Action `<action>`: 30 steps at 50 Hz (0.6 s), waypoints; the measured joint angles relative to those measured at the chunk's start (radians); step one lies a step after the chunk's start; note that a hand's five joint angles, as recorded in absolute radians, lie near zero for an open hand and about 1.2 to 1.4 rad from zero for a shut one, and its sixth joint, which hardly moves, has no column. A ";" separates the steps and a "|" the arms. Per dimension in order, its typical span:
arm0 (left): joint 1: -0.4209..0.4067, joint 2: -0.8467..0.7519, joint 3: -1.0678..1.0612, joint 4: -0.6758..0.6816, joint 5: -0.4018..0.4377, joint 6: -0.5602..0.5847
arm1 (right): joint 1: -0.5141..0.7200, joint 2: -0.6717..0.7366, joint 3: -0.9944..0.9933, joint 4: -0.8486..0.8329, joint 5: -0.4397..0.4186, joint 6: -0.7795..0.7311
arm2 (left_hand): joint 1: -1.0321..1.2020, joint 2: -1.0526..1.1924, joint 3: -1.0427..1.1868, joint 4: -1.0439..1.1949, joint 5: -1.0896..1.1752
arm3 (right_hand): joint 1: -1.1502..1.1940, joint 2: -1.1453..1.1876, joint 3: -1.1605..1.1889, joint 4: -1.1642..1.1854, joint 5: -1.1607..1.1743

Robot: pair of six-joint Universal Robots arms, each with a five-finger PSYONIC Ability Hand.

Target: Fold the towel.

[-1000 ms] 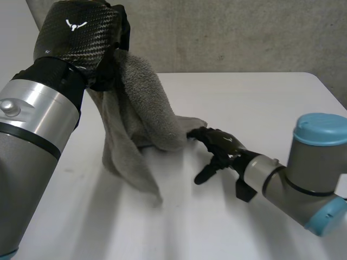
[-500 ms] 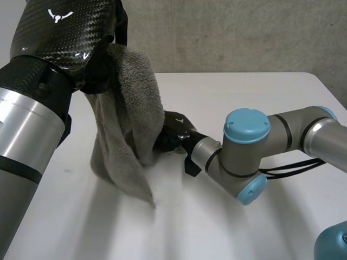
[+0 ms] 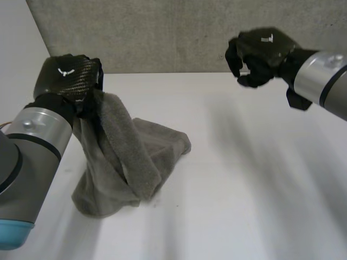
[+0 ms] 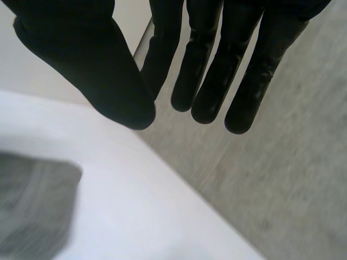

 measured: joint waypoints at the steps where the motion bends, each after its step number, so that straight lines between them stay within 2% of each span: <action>1: 0.000 -0.008 0.000 0.000 0.000 0.000 | -0.004 0.002 0.008 0.018 0.000 -0.013 | 0.000 0.000 0.000 0.000 0.001 | -0.122 -0.198 -0.210 -0.209 -0.123; 2: -0.001 -0.017 0.002 0.000 -0.001 -0.001 | -0.006 0.012 0.030 0.039 0.002 -0.026 | 0.000 0.000 0.000 0.000 0.001 | -0.292 -0.371 -0.390 -0.396 -0.276; 3: -0.002 -0.020 0.003 0.000 -0.001 -0.001 | -0.004 0.018 0.043 0.044 0.003 -0.026 | 0.000 0.000 0.000 0.000 0.001 | -0.340 -0.430 -0.447 -0.453 -0.336; 8: -0.002 -0.020 0.012 0.001 -0.001 -0.001 | 0.028 0.073 0.142 0.008 0.011 0.047 | 0.000 0.000 0.000 0.000 0.001 | -0.501 -0.579 -0.624 -0.633 -0.521; 11: -0.001 -0.008 0.016 0.001 -0.001 -0.001 | 0.054 0.106 0.219 -0.056 0.013 0.139 | 0.000 0.000 0.000 0.000 0.001 | -0.577 -0.674 -0.703 -0.710 -0.599; 21: 0.001 0.037 0.009 0.001 -0.003 0.001 | 0.158 0.177 0.423 -0.347 0.015 0.452 | 0.000 0.000 0.000 0.000 0.001 | -0.630 -0.724 -0.761 -0.778 -0.671; 30: -0.003 0.043 -0.014 0.000 -0.008 -0.002 | 0.291 0.269 0.402 -0.499 0.023 0.668 | 0.000 0.000 0.000 0.000 0.001 | -0.630 -0.724 -0.761 -0.778 -0.671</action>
